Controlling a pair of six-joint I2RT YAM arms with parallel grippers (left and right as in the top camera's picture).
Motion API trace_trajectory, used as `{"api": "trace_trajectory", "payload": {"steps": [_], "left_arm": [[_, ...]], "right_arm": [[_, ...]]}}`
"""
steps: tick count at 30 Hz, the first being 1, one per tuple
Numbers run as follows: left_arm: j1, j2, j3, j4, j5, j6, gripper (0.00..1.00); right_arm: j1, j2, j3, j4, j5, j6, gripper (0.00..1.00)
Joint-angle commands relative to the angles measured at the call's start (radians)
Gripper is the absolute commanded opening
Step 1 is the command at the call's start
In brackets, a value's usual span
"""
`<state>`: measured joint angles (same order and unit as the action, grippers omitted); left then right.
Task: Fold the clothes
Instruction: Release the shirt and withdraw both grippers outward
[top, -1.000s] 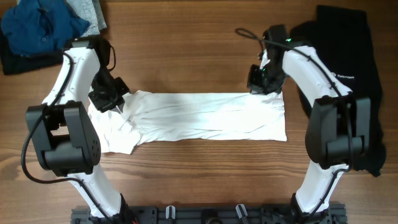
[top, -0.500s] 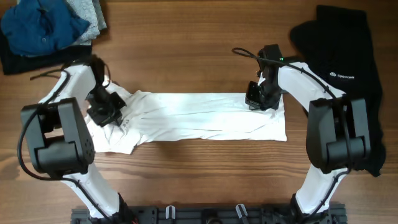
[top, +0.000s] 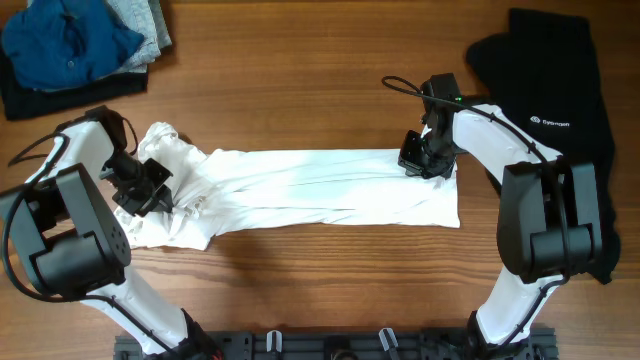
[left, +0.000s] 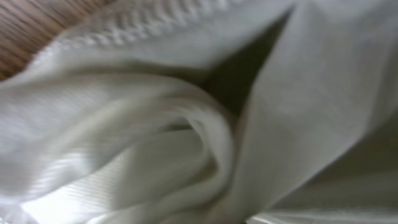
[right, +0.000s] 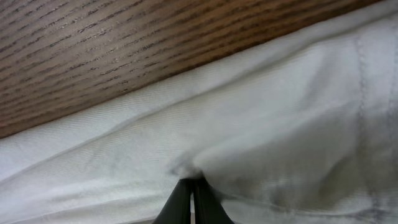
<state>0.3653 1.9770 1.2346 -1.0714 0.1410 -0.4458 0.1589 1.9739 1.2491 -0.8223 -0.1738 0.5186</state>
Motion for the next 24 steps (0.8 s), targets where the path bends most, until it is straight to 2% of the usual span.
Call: {"api": "trace_trajectory", "payload": {"steps": [1, 10, 16, 20, 24], "left_arm": [[0.057, 0.0, -0.02, 0.033, -0.086, 0.012, 0.09], [0.102, -0.001, -0.014, 0.05, -0.085, 0.012, 0.04], [0.102, -0.013, 0.071, -0.021, -0.085, 0.012, 0.04], [0.103, -0.066, 0.135, -0.063, -0.086, 0.013, 0.04], [0.102, -0.149, 0.171, -0.087, -0.085, 0.012, 0.04]], "right_arm": [[-0.031, 0.036, -0.038, 0.03, 0.197, -0.01, 0.04], [-0.031, 0.036, 0.056, 0.009, 0.197, -0.026, 0.04], [-0.031, 0.017, 0.246, -0.139, 0.246, -0.017, 0.04], [-0.031, -0.056, 0.359, -0.24, 0.307, -0.023, 0.06], [-0.038, -0.154, 0.387, -0.326, 0.316, -0.047, 0.43]]}}
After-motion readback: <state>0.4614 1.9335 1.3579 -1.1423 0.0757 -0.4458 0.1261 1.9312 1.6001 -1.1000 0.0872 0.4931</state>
